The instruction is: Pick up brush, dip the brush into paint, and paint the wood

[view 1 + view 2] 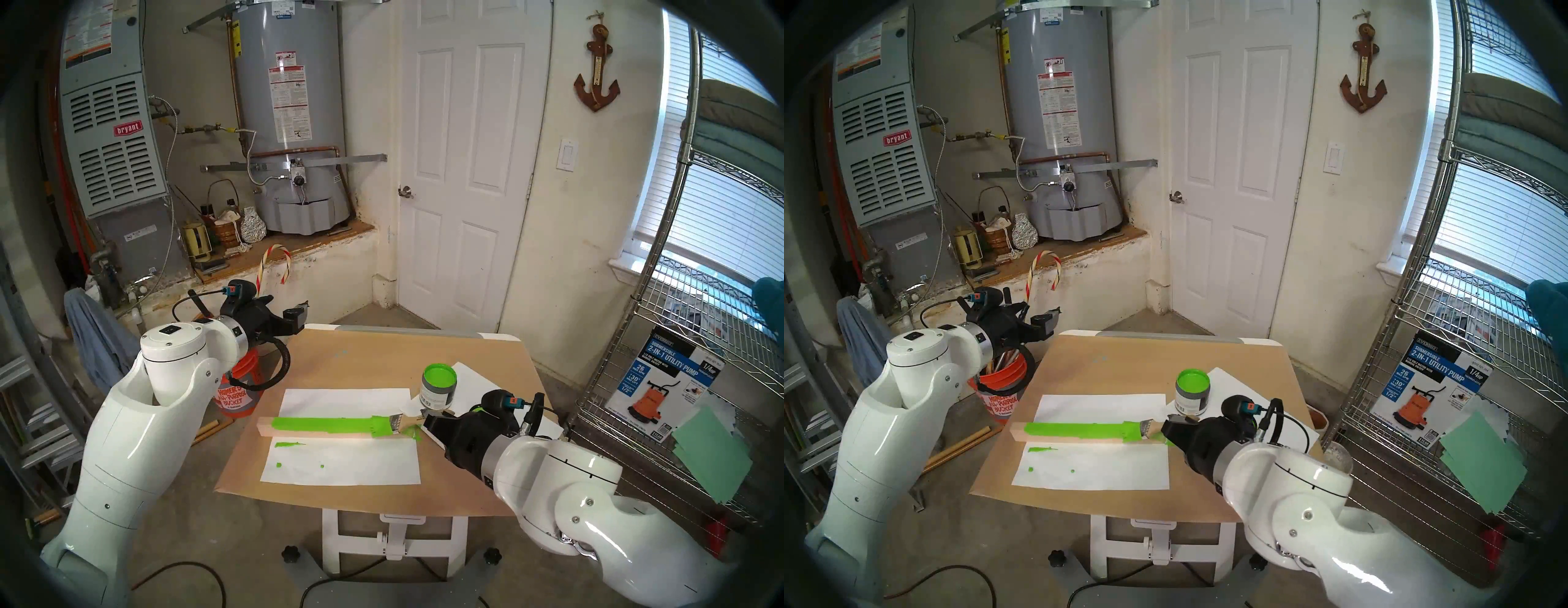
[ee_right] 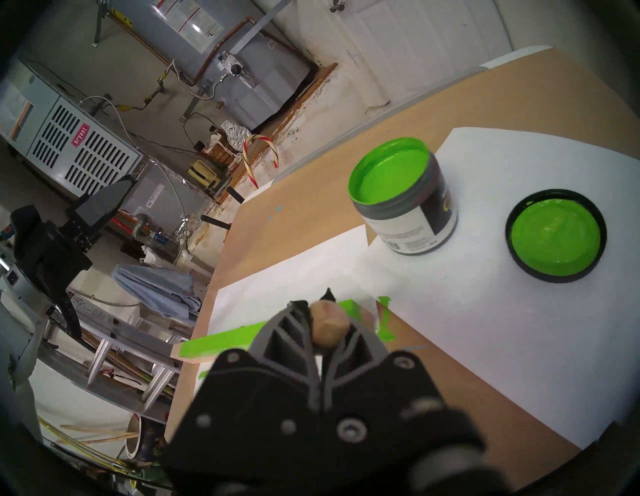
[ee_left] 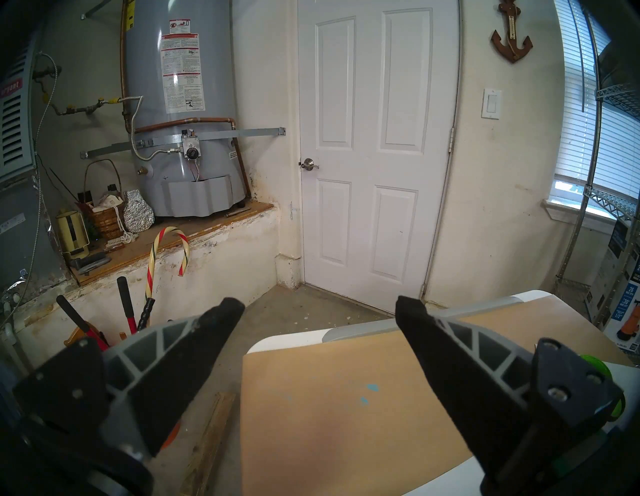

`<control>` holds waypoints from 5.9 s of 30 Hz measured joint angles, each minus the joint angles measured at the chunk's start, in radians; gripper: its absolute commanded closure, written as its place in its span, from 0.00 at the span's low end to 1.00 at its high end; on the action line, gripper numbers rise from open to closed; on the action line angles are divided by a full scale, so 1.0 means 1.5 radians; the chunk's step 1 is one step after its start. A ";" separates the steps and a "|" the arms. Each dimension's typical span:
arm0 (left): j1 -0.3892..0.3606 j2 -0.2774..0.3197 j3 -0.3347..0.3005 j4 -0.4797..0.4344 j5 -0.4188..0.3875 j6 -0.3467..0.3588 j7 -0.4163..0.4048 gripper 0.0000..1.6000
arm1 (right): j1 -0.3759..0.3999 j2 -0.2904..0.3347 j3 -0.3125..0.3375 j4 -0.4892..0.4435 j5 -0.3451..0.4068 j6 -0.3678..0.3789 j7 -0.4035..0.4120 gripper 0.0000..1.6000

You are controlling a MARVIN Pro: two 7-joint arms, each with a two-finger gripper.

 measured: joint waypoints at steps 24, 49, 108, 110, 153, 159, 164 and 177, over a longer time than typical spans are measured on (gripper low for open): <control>0.000 0.000 0.000 0.000 0.000 0.000 0.000 0.00 | -0.088 0.071 0.087 -0.045 0.022 -0.029 0.021 1.00; 0.000 0.000 0.000 0.001 0.000 0.000 0.000 0.00 | -0.079 0.052 0.136 -0.068 0.092 -0.058 0.166 1.00; 0.000 0.000 0.000 0.000 0.000 0.000 0.000 0.00 | -0.494 -0.066 0.566 -0.035 0.143 -0.032 0.307 1.00; 0.000 0.000 0.000 0.000 0.000 0.000 0.000 0.00 | -0.494 -0.066 0.553 -0.037 0.134 -0.033 0.312 1.00; 0.000 0.000 0.000 0.000 0.000 0.000 0.000 0.00 | -0.358 -0.039 0.457 0.010 0.131 -0.052 0.216 1.00; 0.000 0.000 0.000 0.000 0.000 0.000 0.000 0.00 | -0.345 -0.034 0.447 0.010 0.134 -0.052 0.196 1.00; 0.000 0.000 0.000 0.000 0.000 0.000 0.000 0.00 | -0.330 -0.031 0.434 0.013 0.134 -0.053 0.173 1.00; 0.000 0.000 0.000 0.000 0.000 0.000 0.000 0.00 | -0.284 -0.026 0.401 0.038 0.128 -0.056 0.129 1.00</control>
